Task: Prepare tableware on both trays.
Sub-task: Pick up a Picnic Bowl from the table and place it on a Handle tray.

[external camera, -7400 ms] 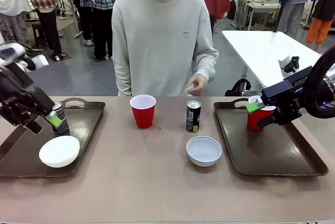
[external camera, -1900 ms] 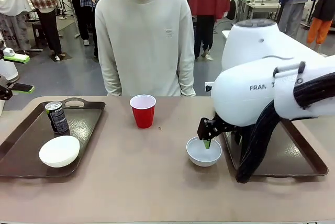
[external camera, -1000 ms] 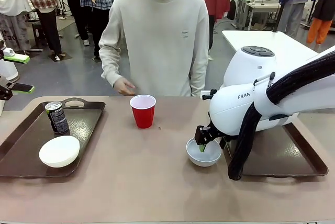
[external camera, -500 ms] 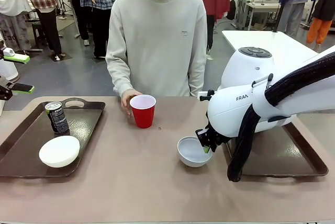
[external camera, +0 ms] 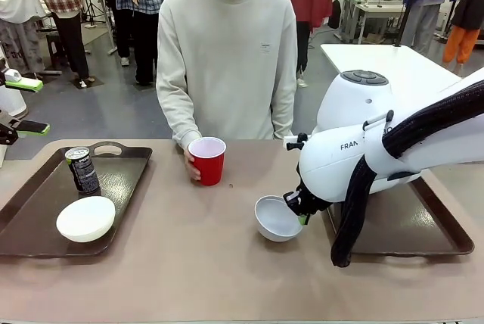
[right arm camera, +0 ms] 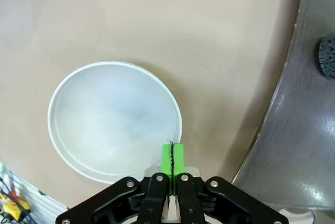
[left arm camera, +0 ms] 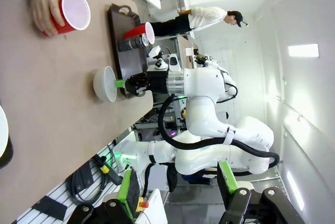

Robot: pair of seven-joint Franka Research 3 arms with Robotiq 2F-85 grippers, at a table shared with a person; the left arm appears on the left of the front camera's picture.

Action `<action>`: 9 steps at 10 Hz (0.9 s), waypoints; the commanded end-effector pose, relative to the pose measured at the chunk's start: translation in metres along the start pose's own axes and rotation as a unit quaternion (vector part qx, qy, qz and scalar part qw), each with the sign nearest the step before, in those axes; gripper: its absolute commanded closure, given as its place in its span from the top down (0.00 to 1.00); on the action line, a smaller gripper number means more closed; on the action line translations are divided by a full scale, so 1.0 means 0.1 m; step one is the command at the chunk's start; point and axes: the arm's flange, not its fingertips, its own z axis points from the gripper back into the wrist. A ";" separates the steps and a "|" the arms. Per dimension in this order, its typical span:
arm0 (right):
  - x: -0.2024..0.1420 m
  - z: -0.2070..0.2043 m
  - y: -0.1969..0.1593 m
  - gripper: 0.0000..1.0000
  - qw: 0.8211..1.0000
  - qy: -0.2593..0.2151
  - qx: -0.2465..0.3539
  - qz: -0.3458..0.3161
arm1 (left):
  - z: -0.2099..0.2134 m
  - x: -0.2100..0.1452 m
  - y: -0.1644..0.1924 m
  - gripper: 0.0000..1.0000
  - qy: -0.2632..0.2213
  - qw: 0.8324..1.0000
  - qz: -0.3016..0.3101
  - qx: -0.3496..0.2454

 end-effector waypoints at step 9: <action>-0.09 -0.07 0.04 0.11 1.000 0.009 0.000 0.008 | 0.00 0.01 0.00 0.79 -0.001 1.000 -0.013 -0.011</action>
